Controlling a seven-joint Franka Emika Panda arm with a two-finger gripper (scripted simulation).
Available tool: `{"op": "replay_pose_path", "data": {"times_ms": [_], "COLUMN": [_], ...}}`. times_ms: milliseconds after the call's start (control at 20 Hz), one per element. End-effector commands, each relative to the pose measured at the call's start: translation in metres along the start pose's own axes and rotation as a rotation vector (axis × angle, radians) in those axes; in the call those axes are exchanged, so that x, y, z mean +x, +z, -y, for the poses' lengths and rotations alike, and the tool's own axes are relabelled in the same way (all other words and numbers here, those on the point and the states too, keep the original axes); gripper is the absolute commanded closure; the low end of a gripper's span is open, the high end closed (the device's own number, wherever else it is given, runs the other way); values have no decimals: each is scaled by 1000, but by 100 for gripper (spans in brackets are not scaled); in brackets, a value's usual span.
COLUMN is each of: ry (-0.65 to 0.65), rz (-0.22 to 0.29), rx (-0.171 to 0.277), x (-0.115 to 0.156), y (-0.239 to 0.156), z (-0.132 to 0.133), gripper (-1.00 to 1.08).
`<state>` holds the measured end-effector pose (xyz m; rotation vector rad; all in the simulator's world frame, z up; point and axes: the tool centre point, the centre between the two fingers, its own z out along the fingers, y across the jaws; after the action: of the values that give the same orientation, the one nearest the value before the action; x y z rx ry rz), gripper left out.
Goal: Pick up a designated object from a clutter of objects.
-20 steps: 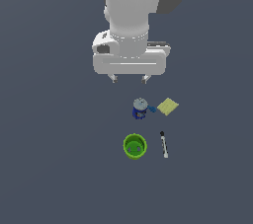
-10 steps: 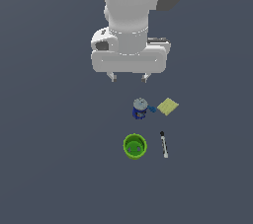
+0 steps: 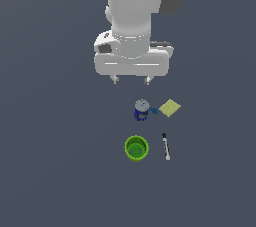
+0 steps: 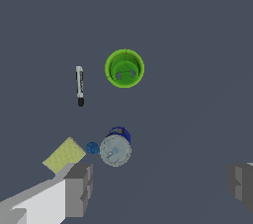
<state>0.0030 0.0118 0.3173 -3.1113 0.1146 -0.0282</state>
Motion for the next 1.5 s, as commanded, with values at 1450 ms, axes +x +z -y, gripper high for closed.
{"op": "replay_pose_path", "data": {"times_ms": [1450], "ry": [547], "rz": [2], "rx": [-25], "x": [-26], "y": [121], "z": [54], "gripper": [-92]}}
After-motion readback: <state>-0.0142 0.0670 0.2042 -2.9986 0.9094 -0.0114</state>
